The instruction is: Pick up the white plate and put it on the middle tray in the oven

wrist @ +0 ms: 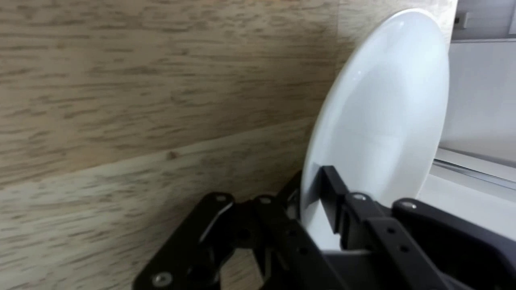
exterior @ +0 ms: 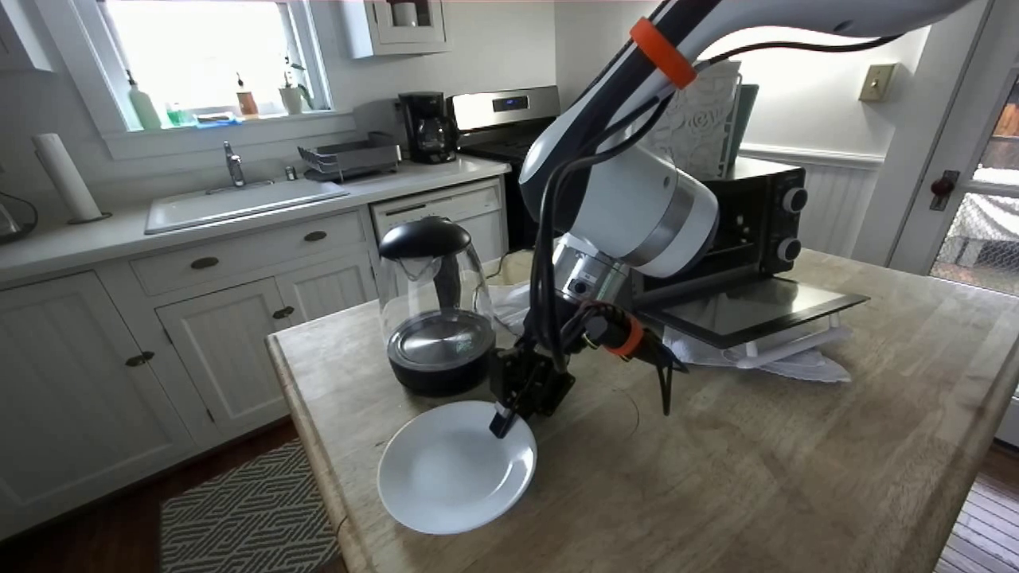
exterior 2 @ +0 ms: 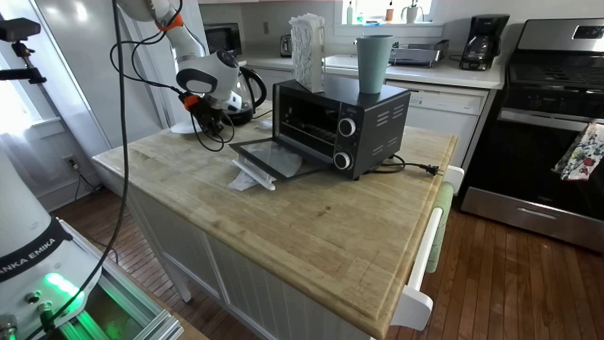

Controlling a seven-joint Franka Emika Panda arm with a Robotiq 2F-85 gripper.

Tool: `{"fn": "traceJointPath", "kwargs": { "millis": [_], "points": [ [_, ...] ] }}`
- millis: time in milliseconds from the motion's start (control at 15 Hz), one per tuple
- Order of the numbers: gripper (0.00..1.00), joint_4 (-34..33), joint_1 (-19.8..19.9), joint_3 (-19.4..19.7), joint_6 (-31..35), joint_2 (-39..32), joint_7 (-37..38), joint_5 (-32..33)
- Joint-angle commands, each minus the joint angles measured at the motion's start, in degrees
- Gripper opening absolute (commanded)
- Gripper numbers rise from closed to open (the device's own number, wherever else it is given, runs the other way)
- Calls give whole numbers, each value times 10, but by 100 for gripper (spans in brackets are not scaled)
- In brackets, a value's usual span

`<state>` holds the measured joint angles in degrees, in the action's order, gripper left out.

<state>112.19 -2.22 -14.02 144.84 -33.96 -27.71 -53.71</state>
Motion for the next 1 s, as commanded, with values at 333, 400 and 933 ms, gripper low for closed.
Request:
{"fn": "traceJointPath", "kwargs": {
  "millis": [333,400,933],
  "points": [
    [2,27,52,-27,-53,39,-95,-67],
    [2,36,58,-28,-73,52,-116,-81],
    [2,149,80,37,-241,156,-229,-137]
  ]
}}
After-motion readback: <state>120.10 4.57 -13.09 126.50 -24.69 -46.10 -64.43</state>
